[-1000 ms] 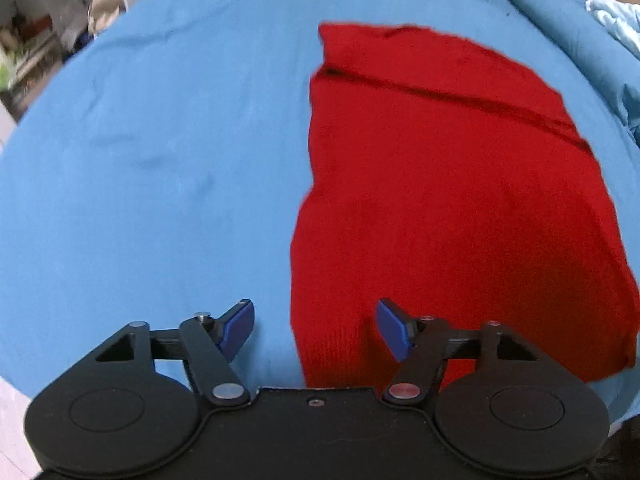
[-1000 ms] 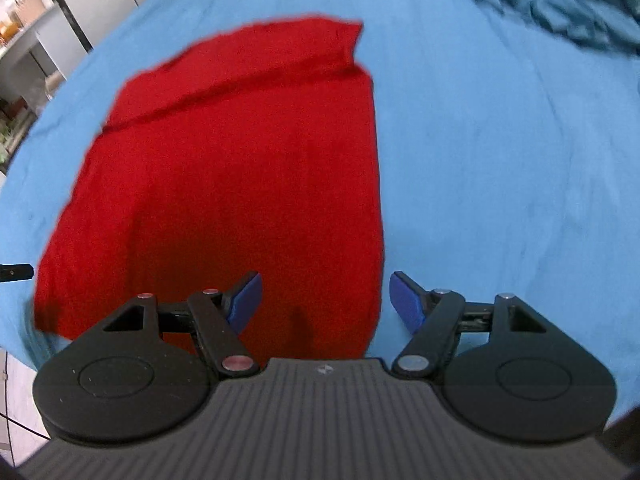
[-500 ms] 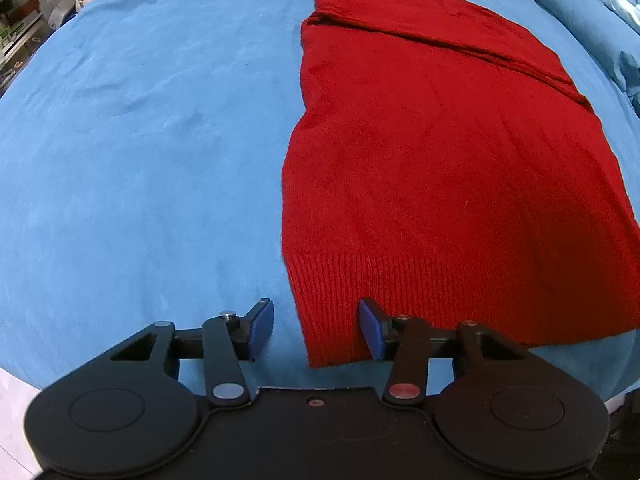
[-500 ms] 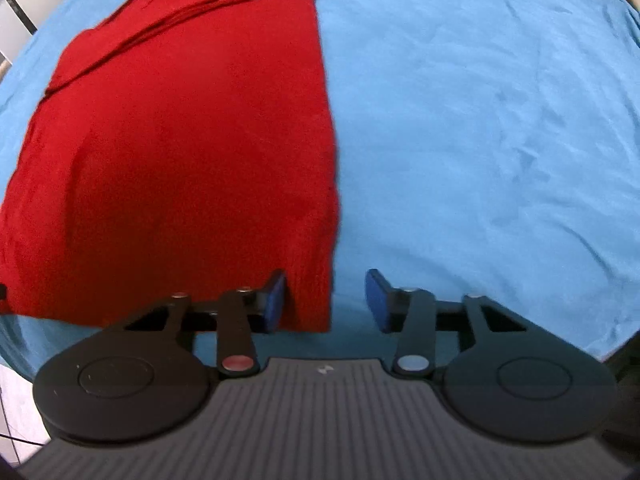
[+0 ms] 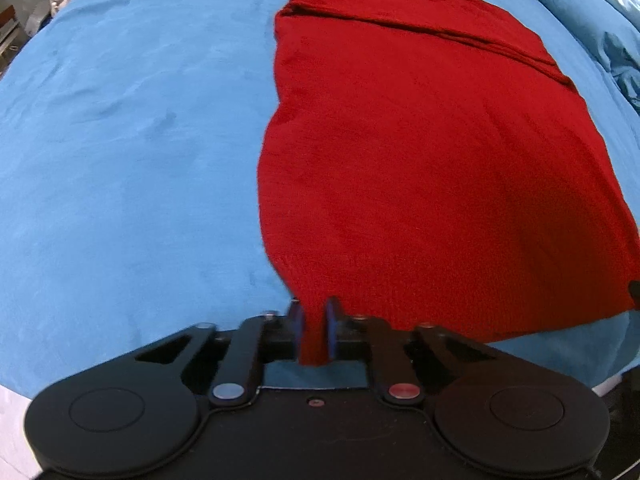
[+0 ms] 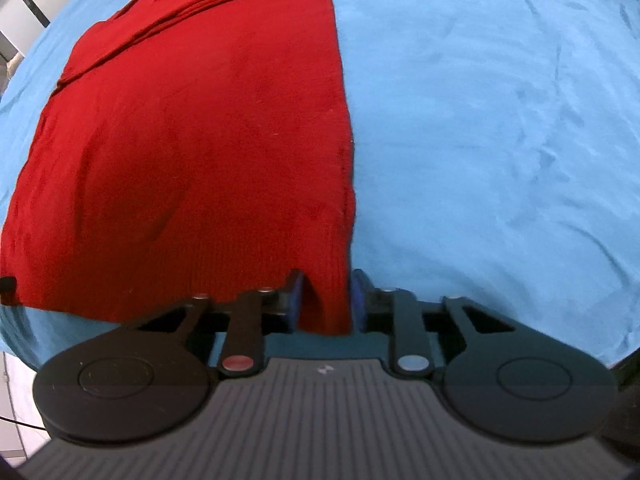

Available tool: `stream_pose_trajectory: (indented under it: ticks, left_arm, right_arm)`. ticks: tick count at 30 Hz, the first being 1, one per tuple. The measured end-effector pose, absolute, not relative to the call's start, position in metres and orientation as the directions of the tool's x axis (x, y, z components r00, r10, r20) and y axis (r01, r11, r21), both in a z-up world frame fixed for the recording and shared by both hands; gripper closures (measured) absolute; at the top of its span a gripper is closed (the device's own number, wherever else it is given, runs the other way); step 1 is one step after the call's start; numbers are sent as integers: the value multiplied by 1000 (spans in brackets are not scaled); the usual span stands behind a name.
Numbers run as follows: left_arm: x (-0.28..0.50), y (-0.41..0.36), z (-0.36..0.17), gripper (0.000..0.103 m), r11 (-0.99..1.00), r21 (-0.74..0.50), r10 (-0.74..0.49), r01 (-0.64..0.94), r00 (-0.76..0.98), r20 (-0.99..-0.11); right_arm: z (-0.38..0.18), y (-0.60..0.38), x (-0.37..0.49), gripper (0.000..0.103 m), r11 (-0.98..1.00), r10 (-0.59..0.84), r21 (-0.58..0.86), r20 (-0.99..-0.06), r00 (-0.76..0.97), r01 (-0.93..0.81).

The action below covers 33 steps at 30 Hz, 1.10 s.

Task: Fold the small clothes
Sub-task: 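Grasp the sweater hem with both tools and lift it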

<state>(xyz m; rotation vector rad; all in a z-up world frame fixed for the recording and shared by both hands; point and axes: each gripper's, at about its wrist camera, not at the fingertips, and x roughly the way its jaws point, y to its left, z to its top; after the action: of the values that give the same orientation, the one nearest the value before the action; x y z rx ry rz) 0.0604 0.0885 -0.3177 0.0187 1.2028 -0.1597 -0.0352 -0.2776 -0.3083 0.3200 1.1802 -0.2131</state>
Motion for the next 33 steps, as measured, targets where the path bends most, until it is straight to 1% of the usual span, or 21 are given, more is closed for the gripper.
stream_pose_trajectory:
  ticks: [1, 5, 8, 14, 18, 22, 25, 26, 29, 31, 33]
  left_arm:
    - [60, 88, -317, 95, 988, -68, -112, 136, 348, -931]
    - [60, 91, -306, 98, 990, -79, -116, 118, 351, -929]
    - [59, 94, -284, 98, 991, -96, -126, 97, 379, -917]
    - [66, 95, -216, 98, 986, -160, -161, 44, 470, -868]
    - [91, 96, -167, 98, 981, -192, -164, 10, 565, -809]
    - [140, 94, -133, 98, 977, -212, -158, -2, 661, -734]
    - [196, 89, -125, 98, 969, -244, -158, -18, 714, -682]
    - [218, 86, -124, 98, 966, -257, -157, -26, 731, -664]
    - [284, 72, -131, 98, 972, -233, -126, -31, 768, -628]
    - [327, 62, -145, 98, 975, -215, -103, -49, 762, -640]
    - [369, 51, -170, 98, 975, -207, -83, -77, 742, -665]
  right_arm:
    - [-309, -278, -34, 82, 937, 16, 142, -930, 368, 320]
    - [-300, -278, -35, 83, 939, 32, 156, -927, 373, 307]
    - [-281, -287, -38, 83, 923, 58, 201, -916, 396, 329]
    - [-213, -305, -33, 83, 880, 136, 340, -851, 508, 333]
    - [-159, -321, -10, 83, 836, 172, 443, -771, 613, 324]
    - [-118, -345, 34, 83, 791, 178, 530, -675, 716, 304]
    - [-106, -367, 87, 83, 770, 184, 576, -613, 768, 275]
    - [-105, -374, 104, 83, 771, 182, 577, -605, 775, 269]
    - [-115, -397, 167, 83, 777, 167, 575, -580, 797, 257]
    - [-135, -412, 217, 83, 769, 158, 578, -583, 797, 271]
    - [-162, -425, 261, 83, 763, 153, 576, -602, 783, 294]
